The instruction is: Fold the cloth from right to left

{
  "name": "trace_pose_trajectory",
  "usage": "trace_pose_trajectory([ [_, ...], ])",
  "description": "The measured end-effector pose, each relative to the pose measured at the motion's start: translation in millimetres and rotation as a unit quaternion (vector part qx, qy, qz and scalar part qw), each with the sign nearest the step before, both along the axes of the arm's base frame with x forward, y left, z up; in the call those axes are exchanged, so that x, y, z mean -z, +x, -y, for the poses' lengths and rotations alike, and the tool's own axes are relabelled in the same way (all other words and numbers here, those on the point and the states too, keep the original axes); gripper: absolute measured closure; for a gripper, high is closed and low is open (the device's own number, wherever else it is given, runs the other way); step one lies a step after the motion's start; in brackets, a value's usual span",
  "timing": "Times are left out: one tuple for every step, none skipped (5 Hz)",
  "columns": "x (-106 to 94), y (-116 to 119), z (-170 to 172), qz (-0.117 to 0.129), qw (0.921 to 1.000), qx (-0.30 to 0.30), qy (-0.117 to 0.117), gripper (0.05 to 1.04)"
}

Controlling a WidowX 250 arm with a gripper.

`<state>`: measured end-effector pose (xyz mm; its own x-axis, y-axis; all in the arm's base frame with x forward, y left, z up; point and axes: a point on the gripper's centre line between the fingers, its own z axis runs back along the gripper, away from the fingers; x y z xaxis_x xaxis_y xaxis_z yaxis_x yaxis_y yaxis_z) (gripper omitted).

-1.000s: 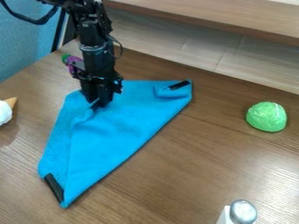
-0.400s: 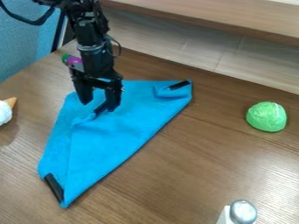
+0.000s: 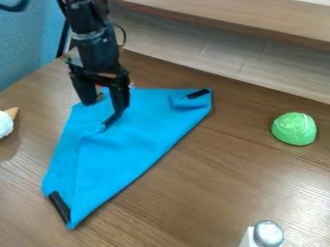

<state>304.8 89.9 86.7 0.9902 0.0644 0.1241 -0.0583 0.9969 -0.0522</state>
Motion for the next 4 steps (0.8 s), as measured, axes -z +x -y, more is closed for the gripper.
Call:
trace_pose_trajectory([
  [-9.4,-15.6,1.6,0.007,0.9999,-0.007,0.002,0.083],
  [-12.2,-32.4,10.4,0.008,0.9999,-0.005,-0.007,0.083],
  [-16.8,-39.6,16.0,0.018,0.9998,-0.002,-0.009,0.083],
  [-27.3,-37.4,27.6,0.038,0.9991,0.013,-0.011,0.083],
])
